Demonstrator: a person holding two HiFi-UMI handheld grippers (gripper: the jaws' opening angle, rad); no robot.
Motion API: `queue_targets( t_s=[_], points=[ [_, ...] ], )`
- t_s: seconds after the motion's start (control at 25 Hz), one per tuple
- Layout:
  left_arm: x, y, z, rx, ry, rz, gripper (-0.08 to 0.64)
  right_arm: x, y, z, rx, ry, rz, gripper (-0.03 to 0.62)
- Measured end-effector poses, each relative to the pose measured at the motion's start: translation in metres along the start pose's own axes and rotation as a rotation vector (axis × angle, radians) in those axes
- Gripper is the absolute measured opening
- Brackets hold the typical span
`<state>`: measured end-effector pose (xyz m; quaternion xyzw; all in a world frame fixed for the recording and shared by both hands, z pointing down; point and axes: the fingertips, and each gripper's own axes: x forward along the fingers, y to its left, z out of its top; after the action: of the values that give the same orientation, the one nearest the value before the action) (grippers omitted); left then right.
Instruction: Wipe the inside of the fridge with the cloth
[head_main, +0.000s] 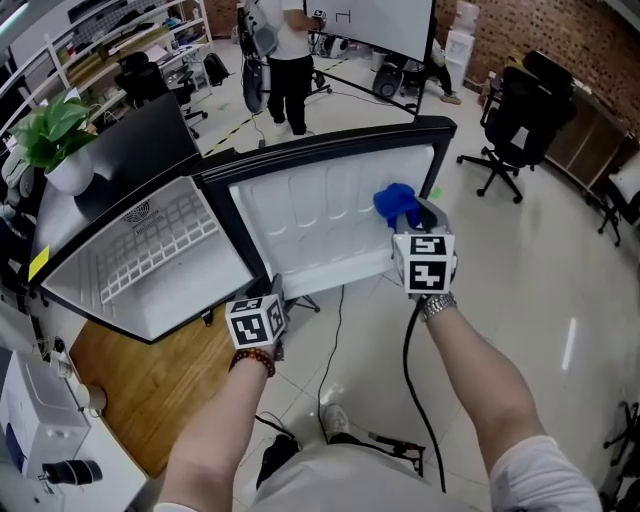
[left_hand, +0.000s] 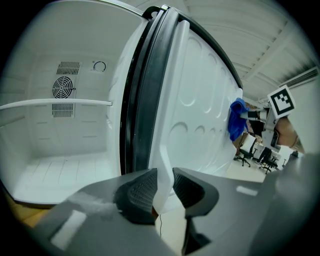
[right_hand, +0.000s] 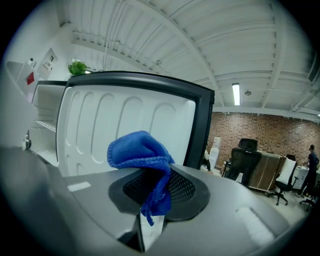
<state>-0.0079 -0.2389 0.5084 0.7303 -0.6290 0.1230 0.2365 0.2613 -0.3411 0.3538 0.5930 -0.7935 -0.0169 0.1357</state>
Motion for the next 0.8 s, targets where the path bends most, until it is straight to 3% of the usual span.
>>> queue_targets(
  t_s=[0.24,0.6,0.8],
  points=[
    [-0.002,-0.003,0.0,0.01,-0.008,-0.005,0.104,-0.015,0.035,0.004,0.001,-0.025,0.076,0.071],
    [-0.007,-0.003,-0.004,0.045,-0.008,-0.027,0.107,-0.028,0.187,-0.004,-0.032,-0.023,0.364,0.071],
    [-0.007,-0.003,-0.005,0.064,-0.006,-0.042,0.108,-0.027,0.249,-0.01,-0.05,-0.003,0.478,0.071]
  ],
)
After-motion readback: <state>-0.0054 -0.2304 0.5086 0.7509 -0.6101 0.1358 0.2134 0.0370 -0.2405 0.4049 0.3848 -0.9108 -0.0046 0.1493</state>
